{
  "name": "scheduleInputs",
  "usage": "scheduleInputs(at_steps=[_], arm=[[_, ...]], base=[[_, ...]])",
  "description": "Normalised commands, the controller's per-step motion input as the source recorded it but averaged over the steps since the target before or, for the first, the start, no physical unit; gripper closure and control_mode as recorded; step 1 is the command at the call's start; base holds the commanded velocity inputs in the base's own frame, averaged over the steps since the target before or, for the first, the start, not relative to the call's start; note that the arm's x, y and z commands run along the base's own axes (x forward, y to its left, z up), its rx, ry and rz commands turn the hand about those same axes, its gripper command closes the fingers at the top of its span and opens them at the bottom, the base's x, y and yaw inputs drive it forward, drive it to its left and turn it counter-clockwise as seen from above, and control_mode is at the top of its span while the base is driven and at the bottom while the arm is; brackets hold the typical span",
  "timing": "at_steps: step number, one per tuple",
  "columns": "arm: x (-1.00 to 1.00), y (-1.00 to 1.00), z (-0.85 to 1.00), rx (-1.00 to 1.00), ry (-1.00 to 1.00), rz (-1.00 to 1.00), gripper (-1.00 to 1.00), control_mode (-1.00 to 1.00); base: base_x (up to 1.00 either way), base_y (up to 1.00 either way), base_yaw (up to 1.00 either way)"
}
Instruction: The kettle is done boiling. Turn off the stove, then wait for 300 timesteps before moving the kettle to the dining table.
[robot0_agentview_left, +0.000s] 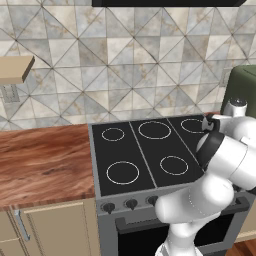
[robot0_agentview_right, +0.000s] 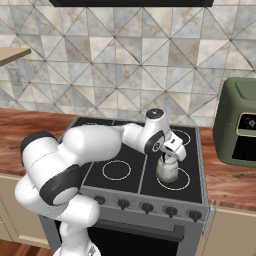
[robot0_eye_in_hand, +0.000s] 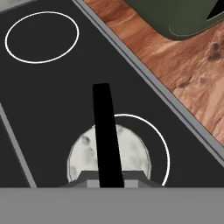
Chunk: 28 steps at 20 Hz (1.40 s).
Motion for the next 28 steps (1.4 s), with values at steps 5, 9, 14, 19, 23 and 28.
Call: scheduleInputs(at_steps=[5,9,14,19,23,28], arm=[[0.00,0.00,0.10,0.00,0.00,-0.02,1.00,-1.00],[0.00,0.00,0.31,0.01,0.00,-0.03,1.00,-1.00],[-0.02,0.00,0.41,0.00,0.00,-0.04,1.00,-1.00],[-0.09,-0.03,0.45,0.01,0.00,-0.04,1.00,-1.00],[-0.11,-0.03,0.36,0.01,0.00,-0.03,1.00,-1.00],[-0.23,-0.02,0.24,0.00,0.00,-0.03,1.00,-1.00]], base=[[0.00,0.00,0.00],[0.00,0.00,0.00],[0.00,0.00,0.00],[0.00,0.00,0.00],[0.00,0.00,0.00],[0.00,0.00,0.00]])
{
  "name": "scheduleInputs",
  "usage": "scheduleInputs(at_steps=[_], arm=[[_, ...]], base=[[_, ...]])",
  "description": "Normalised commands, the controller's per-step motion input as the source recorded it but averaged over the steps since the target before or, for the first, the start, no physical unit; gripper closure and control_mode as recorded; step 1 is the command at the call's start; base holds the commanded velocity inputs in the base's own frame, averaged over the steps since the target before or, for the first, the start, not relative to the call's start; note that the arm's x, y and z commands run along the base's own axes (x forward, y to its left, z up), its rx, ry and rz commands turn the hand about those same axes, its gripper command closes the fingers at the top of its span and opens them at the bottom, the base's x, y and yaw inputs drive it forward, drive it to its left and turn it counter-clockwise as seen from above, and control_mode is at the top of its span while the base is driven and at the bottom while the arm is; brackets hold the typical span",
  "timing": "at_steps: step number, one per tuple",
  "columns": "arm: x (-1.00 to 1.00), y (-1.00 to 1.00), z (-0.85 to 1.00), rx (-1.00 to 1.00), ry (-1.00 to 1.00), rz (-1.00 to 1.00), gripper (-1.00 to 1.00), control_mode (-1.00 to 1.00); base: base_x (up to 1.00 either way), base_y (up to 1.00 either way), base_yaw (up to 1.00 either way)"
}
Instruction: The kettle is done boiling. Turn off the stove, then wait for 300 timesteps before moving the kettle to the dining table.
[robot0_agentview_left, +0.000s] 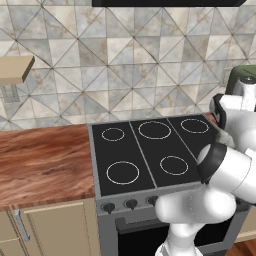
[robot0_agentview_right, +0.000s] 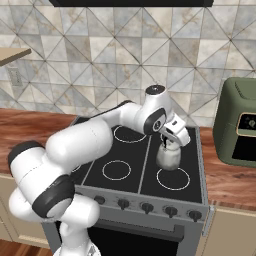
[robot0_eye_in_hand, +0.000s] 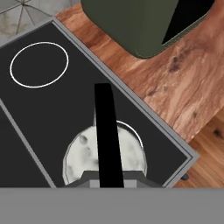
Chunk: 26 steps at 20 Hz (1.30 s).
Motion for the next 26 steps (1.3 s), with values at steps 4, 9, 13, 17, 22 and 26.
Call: scheduleInputs(at_steps=[4,9,13,17,22,26], arm=[[-0.36,-0.01,0.24,0.00,-0.04,-0.03,1.00,-1.00],[-0.39,0.00,0.33,0.00,-0.05,-0.04,1.00,-1.00],[-0.29,0.00,0.28,0.00,-0.02,-0.04,1.00,-1.00],[-0.07,0.00,0.06,0.00,0.00,-0.01,1.00,-1.00],[0.00,0.00,0.00,0.00,0.01,0.00,1.00,-1.00],[-0.04,0.00,0.00,0.00,-0.01,0.00,1.00,1.00]], base=[[0.00,0.00,0.00],[0.00,0.00,0.00],[0.00,0.00,0.00],[0.00,0.00,0.00],[0.00,0.00,0.00],[-0.37,-0.03,-0.08]])
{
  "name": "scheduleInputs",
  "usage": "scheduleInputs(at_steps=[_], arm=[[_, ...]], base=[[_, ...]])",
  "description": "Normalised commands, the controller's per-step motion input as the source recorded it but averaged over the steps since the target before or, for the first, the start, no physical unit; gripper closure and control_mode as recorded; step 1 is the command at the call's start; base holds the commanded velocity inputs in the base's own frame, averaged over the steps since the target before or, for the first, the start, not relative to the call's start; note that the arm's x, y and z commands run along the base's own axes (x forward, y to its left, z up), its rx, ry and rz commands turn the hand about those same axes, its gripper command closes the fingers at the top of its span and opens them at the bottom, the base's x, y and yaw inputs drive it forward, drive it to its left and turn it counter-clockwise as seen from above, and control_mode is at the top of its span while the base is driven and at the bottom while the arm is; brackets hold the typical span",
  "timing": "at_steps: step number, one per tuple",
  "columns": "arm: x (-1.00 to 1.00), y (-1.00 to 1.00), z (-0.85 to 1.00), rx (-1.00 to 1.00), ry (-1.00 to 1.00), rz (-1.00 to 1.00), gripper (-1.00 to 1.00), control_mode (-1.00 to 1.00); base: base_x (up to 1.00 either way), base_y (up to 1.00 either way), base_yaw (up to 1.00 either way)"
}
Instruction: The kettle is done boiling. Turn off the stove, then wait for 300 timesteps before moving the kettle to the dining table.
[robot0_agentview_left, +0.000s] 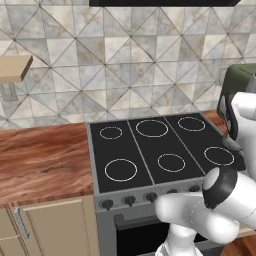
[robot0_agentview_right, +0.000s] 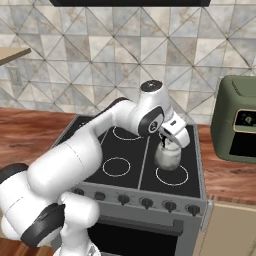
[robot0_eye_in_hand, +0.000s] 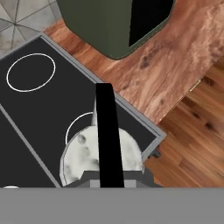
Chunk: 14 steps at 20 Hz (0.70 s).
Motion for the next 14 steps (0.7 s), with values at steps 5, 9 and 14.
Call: scheduleInputs(at_steps=[5,9,14], arm=[[0.00,0.00,0.00,0.00,0.00,0.00,1.00,1.00],[0.00,0.00,0.00,0.00,0.00,0.00,1.00,1.00],[0.00,0.00,0.00,0.00,0.00,0.00,1.00,1.00]], base=[[-0.39,-0.05,-0.28],[-0.14,0.00,-0.42],[-0.02,0.00,-0.51]])
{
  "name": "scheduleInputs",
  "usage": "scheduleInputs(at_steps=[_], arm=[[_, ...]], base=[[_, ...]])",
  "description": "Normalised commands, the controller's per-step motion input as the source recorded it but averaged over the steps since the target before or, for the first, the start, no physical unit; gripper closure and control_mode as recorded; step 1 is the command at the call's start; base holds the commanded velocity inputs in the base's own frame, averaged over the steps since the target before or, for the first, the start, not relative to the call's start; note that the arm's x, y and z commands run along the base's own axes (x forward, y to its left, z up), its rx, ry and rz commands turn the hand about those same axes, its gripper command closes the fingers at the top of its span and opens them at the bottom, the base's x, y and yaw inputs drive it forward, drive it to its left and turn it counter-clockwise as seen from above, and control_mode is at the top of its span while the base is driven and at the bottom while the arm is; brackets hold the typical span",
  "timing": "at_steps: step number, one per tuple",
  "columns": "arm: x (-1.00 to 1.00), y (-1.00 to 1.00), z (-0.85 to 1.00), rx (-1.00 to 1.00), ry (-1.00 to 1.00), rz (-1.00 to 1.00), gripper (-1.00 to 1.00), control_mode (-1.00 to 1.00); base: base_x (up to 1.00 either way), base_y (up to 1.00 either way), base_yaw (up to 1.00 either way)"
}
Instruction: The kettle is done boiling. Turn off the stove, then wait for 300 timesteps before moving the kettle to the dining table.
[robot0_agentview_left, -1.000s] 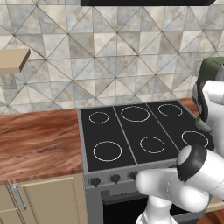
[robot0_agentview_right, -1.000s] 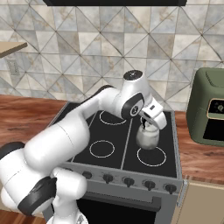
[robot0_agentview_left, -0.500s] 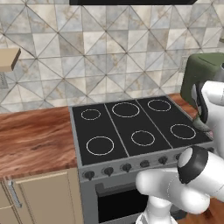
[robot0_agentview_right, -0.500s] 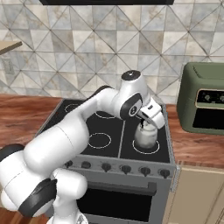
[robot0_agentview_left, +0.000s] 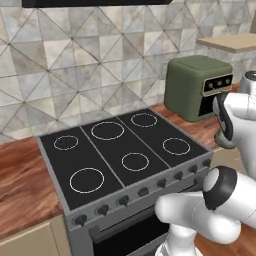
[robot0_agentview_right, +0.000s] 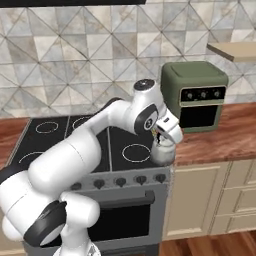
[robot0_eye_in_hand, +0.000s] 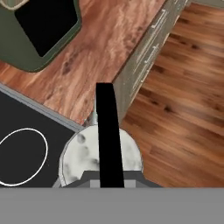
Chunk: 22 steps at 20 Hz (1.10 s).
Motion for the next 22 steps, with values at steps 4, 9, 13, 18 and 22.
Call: scheduleInputs(at_steps=[4,9,13,18,22], arm=[[0.00,0.00,0.00,0.00,0.00,0.00,1.00,1.00],[0.00,0.00,0.00,0.00,0.00,0.00,1.00,1.00],[0.00,0.00,0.00,0.00,0.00,0.00,1.00,1.00],[0.00,0.00,0.00,0.00,0.00,0.00,1.00,1.00],[0.00,0.00,0.00,0.00,0.00,0.00,1.00,1.00]], base=[[-0.05,0.00,-0.55],[-0.02,0.00,-0.58],[0.00,0.00,-0.60],[0.00,0.00,-0.63],[0.01,0.09,-0.64]])
